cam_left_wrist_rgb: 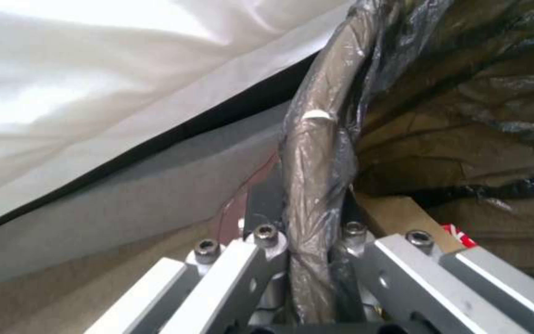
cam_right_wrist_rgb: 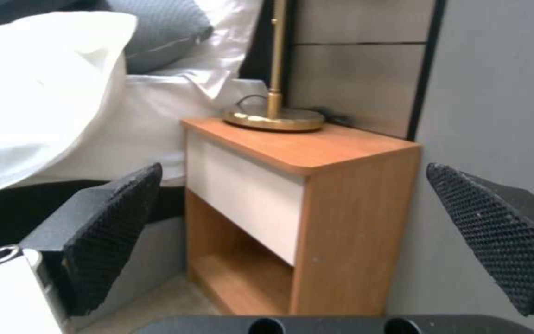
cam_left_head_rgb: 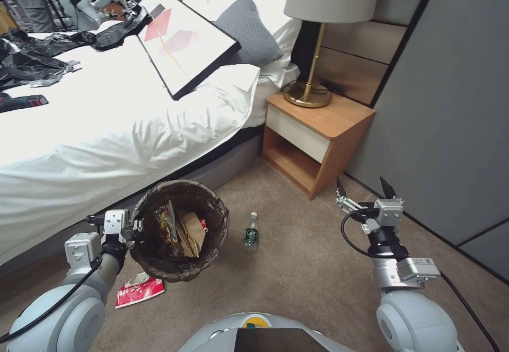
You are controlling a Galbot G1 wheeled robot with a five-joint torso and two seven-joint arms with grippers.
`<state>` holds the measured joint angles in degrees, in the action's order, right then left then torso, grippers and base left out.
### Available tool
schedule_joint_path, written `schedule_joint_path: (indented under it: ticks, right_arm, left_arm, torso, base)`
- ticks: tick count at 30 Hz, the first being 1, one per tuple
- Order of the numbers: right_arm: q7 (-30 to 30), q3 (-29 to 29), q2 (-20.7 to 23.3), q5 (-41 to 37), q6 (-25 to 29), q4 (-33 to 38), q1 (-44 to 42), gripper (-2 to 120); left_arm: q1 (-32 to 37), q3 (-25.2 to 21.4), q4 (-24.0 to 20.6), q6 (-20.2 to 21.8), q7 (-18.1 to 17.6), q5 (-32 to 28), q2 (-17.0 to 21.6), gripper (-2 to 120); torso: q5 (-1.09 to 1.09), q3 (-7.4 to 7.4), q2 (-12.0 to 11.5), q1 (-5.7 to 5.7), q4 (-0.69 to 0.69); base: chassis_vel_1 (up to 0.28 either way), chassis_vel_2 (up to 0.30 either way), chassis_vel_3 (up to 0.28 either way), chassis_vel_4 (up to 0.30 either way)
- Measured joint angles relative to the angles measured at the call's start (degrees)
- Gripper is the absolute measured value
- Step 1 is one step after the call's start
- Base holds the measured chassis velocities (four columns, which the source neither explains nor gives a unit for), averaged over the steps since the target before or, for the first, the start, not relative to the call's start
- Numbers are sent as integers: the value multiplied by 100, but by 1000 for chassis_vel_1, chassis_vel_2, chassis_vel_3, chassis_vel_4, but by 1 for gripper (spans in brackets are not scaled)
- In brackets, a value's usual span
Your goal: Pick up the trash bin, then pick up the garbage from the floor and place it into the trash bin.
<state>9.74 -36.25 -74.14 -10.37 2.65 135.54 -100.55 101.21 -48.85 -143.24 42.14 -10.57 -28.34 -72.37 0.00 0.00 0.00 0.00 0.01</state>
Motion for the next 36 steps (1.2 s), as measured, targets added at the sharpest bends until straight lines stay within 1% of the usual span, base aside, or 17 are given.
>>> schedule_joint_path:
  ticks: [19, 22, 23, 26, 27, 30, 31, 34, 35, 36]
  right_arm:
    - [10, 50, 16, -67, -81, -44, 29, 100]
    - [33, 125, 61, -178, -314, -39, 102, 100]
    - [33, 125, 61, -178, -314, -39, 102, 100]
    - [67, 252, 197, -319, -748, -89, 303, 100]
    - [67, 252, 197, -319, -748, -89, 303, 100]
    - [229, 509, 364, -718, -1225, -216, 601, 100]
    - [229, 509, 364, -718, -1225, -216, 601, 100]
    - [476, 834, 572, -1262, -1775, -379, 1015, 100]
    - [476, 834, 572, -1262, -1775, -379, 1015, 100]
    - [548, 936, 642, -1436, -2000, -453, 1189, 100]
  left_arm:
    - [1, 5, 0, -9, 23, -7, 29, 0]
    - [9, -3, 0, -68, 7, -10, 32, 0]
    - [9, -3, 0, -68, 7, -10, 32, 0]
    - [18, -5, 0, -126, -85, -30, 30, 0]
    - [18, -5, 0, -126, -85, -30, 30, 0]
    - [59, -5, 0, -112, -139, -84, 52, 0]
    - [59, -5, 0, -112, -139, -84, 52, 0]
    - [91, -12, 0, -110, -145, -123, 116, 0]
    - [91, -12, 0, -110, -145, -123, 116, 0]
    - [112, -16, 0, -110, -145, -124, 116, 0]
  torso:
    - [0, 0, 0, 0, 0]
    - [0, 0, 0, 0, 0]
    - [0, 0, 0, 0, 0]
    - [-1, 0, 0, 0, -2]
    - [-1, 0, 0, 0, -2]
    - [-1, 0, 0, 0, 0]
    - [-1, 0, 0, 0, 0]
    - [-1, 0, 0, 0, -2]
    - [-1, 0, 0, 0, -2]
    - [-1, 0, 0, 0, -1]
  base:
    - [48, 45, 50, 60]
    - [0, 0, 0, 0]
    - [0, 0, 0, 0]
    - [0, 0, 0, 0]
    - [0, 0, 0, 0]
    - [0, 0, 0, 0]
    - [0, 0, 0, 0]
    - [0, 0, 0, 0]
    - [0, 0, 0, 0]
    - [0, 0, 0, 0]
